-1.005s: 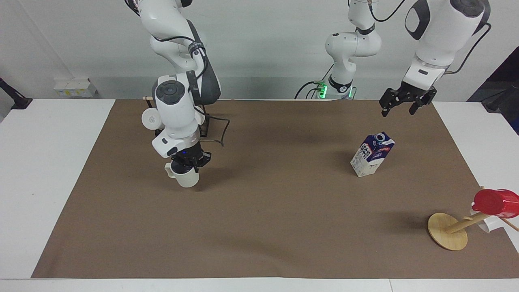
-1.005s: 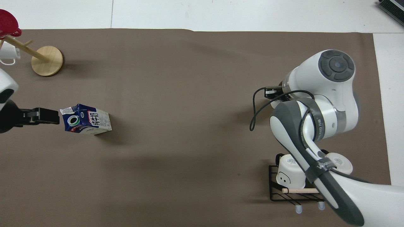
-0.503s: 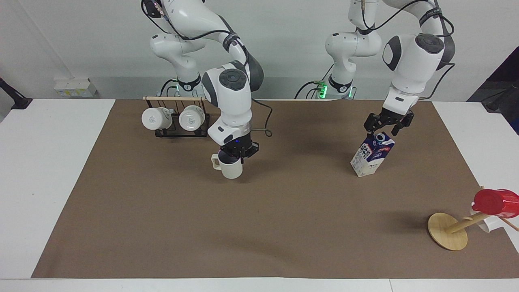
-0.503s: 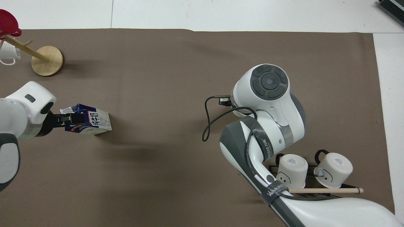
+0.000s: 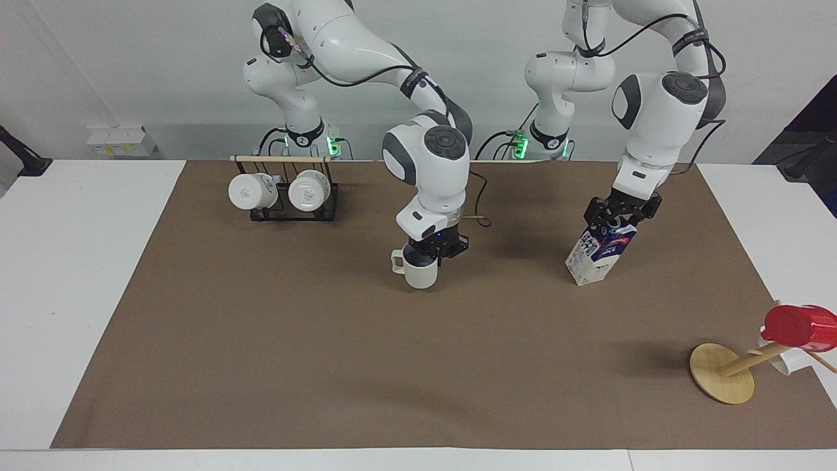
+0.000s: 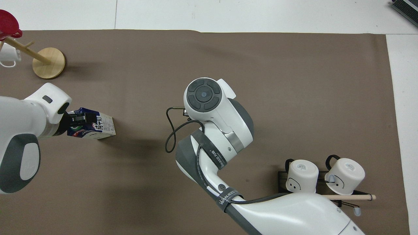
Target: Place cup and milk on table
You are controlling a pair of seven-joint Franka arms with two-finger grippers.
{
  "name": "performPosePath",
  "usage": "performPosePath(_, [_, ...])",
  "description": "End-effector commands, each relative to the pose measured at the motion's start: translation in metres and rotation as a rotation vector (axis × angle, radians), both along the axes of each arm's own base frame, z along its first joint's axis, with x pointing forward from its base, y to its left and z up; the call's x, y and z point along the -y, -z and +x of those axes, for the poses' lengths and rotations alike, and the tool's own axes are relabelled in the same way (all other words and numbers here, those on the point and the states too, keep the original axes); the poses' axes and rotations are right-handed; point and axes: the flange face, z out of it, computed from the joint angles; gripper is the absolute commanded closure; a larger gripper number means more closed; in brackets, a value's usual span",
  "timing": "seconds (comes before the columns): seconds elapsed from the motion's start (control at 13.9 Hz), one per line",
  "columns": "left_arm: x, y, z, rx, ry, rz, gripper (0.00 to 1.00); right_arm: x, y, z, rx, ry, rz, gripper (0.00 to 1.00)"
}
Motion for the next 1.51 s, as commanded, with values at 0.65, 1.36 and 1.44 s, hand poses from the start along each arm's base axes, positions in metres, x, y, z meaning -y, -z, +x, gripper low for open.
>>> performPosePath(0.65, [-0.004,-0.016,0.006,0.031,-0.004,0.006,0.59,-0.016,0.010,-0.005,-0.002,0.004,-0.026,0.68])
performPosePath(1.36, [0.063,-0.076,0.004,-0.004,-0.047,-0.038,0.60,0.095,-0.116,0.017,0.107,0.146,0.039,0.00])
performPosePath(1.44, [0.081,-0.076,0.000,0.000,-0.053,-0.047,0.60,0.126,-0.132,0.019,0.119,0.163,0.038,0.00])
